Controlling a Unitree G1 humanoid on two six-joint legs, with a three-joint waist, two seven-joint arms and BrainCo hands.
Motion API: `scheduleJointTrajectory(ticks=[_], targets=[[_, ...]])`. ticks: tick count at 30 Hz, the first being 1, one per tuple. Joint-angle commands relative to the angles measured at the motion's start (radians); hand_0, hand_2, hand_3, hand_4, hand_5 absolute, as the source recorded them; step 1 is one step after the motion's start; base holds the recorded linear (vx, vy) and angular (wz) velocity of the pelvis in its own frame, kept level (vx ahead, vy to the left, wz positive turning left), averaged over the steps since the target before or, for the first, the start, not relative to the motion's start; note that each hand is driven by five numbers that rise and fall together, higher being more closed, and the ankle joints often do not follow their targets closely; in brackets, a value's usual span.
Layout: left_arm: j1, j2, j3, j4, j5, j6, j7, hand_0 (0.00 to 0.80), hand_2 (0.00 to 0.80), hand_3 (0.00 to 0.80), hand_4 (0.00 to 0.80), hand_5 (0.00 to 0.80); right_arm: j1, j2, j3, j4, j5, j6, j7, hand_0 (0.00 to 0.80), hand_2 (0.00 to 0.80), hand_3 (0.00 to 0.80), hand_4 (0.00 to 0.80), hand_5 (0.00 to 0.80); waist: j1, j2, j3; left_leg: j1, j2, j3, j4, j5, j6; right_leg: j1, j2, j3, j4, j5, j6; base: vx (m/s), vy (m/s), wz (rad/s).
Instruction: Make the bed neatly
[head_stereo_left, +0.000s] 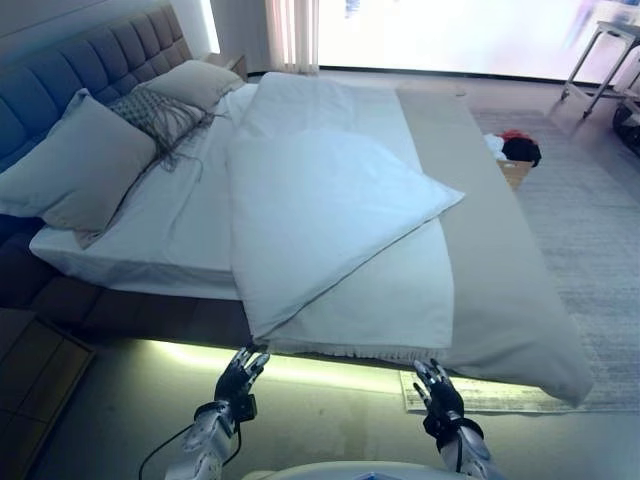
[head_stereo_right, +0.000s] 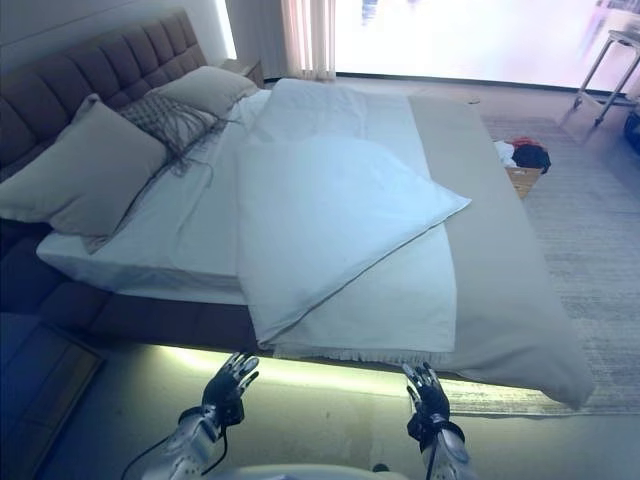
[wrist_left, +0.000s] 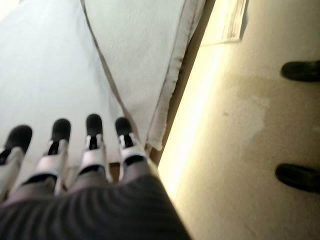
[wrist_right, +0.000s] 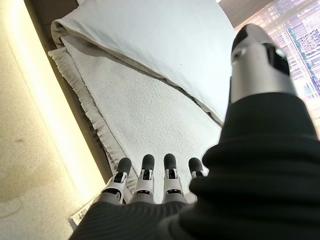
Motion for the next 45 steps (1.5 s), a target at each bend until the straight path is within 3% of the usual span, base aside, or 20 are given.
scheduleJointTrajectory(ticks=[1,10,19,26,30,33,34,36,38,40,42,45], targets=[[-0.033,0.034,0.052,-0.035,0.046,-0.053,-0.009,0.0,0.0,0.0,0.0,0.0,-0.039,-0.019,-0.011,-0.043,-0.028,-0.028,0.026,0.0,0.0,0.0,0.0,0.0,0.003,-0.034,0.022,-0.057,-0.04,0.031,0.072,0.017,0.044,0.03,0.008,-0.026,0.018,0.011,-0.024,0.0,0.0,0.0],[0.001,0.018,0.07,-0.038,0.042,-0.059,-0.013,0.0,0.0,0.0,0.0,0.0,-0.026,-0.029,-0.02,-0.031,-0.02,-0.014,0.047,0.0,0.0,0.0,0.0,0.0,0.009,-0.039,0.02,-0.079,-0.048,-0.024,0.102,0.011,0.036,0.017,0.025,0.019,0.008,0.024,-0.031,0.008,-0.01,-0.03],[0.004,0.015,0.062,-0.022,0.026,-0.057,-0.033,0.0,0.0,0.0,0.0,0.0,0.004,-0.003,-0.029,-0.009,-0.038,-0.011,0.072,0.0,0.0,0.0,0.0,0.0,-0.021,-0.023,0.013,-0.062,-0.046,0.061,0.06,0.023,0.042,0.006,-0.001,-0.011,0.013,0.028,-0.013,0.06,0.062,-0.03],[-0.008,0.017,0.036,-0.008,0.012,-0.06,-0.046,0.0,0.0,0.0,0.0,0.0,0.006,0.005,-0.022,-0.011,-0.011,-0.011,0.053,0.0,0.0,0.0,0.0,0.0,-0.027,-0.014,0.029,-0.057,-0.07,0.061,0.008,0.032,0.07,-0.022,-0.027,-0.021,0.036,0.03,0.009,0.046,0.108,0.01],[0.0,0.025,0.047,-0.009,0.002,-0.067,-0.042,0.0,0.0,0.0,0.0,0.0,0.009,0.013,-0.023,-0.015,-0.009,-0.02,0.05,0.0,0.0,0.0,0.0,0.0,-0.029,-0.012,0.052,-0.079,-0.093,0.059,0.07,0.01,0.103,-0.067,-0.053,0.002,0.183,0.006,0.019,0.04,0.157,0.02],[-0.03,0.04,0.034,0.011,0.0,-0.068,-0.045,0.0,0.0,0.0,0.0,0.0,-0.009,0.015,-0.013,-0.011,0.032,-0.058,0.039,0.0,0.0,0.0,0.0,0.0,-0.026,0.001,0.082,-0.11,-0.122,0.033,0.148,-0.017,0.152,-0.15,-0.08,0.022,0.47,0.039,0.009,0.053,0.224,0.16],[-0.035,0.041,0.032,0.015,0.002,-0.067,-0.046,0.0,0.0,0.0,0.0,0.0,-0.012,0.015,-0.012,-0.009,0.039,-0.062,0.037,0.0,0.0,0.0,0.0,0.0,-0.025,0.001,0.084,-0.112,-0.127,0.033,0.155,-0.02,0.156,-0.163,-0.085,0.027,0.498,0.039,0.007,0.092,0.239,0.39],[-0.074,0.051,0.014,0.036,0.004,-0.046,-0.045,0.0,0.0,0.0,0.0,0.0,-0.01,0.017,-0.007,-0.002,0.064,-0.079,0.025,0.0,0.0,0.0,0.0,0.0,-0.033,0.028,0.102,-0.098,-0.131,0.021,0.177,-0.036,0.169,-0.265,-0.093,0.037,0.746,0.119,-0.002,0.138,0.243,0.2],[-0.077,0.059,0.017,0.015,0.003,-0.018,-0.054,0.0,0.0,0.0,0.0,0.0,0.008,0.014,-0.006,-0.01,0.064,-0.082,0.03,0.0,0.0,0.0,0.0,0.0,-0.035,0.028,0.107,-0.085,-0.139,0.021,0.19,-0.048,0.168,-0.303,-0.107,0.036,0.781,0.152,0.002,0.207,0.121,0.18],[-0.057,0.071,0.016,-0.03,-0.005,0.009,-0.055,0.0,0.0,0.0,0.0,0.0,0.039,0.012,-0.014,-0.026,0.059,-0.08,0.037,0.0,0.0,0.0,0.0,0.0,-0.041,0.011,0.106,-0.061,-0.156,0.013,0.195,-0.067,0.163,-0.302,-0.116,0.024,0.667,0.182,0.015,0.332,-0.062,0.2],[-0.047,0.077,-0.001,-0.052,-0.001,0.016,-0.052,0.0,0.0,0.0,0.0,0.0,0.047,0.011,-0.024,-0.021,0.072,-0.086,0.04,0.0,0.0,0.0,0.0,0.0,-0.058,-0.029,0.108,-0.037,-0.185,-0.014,0.205,-0.1,0.151,-0.31,-0.124,0.036,0.405,0.212,0.032,0.392,-0.242,0.3],[-0.068,0.083,-0.035,-0.037,0.009,0.013,-0.056,0.0,0.0,0.0,0.0,0.0,0.012,0.001,-0.031,0.029,0.105,-0.082,0.047,0.0,0.0,0.0,0.0,0.0,-0.082,-0.055,0.118,-0.005,-0.191,-0.059,0.226,-0.162,0.145,-0.289,-0.098,0.069,0.082,0.213,0.057,0.425,-0.245,0.03]])
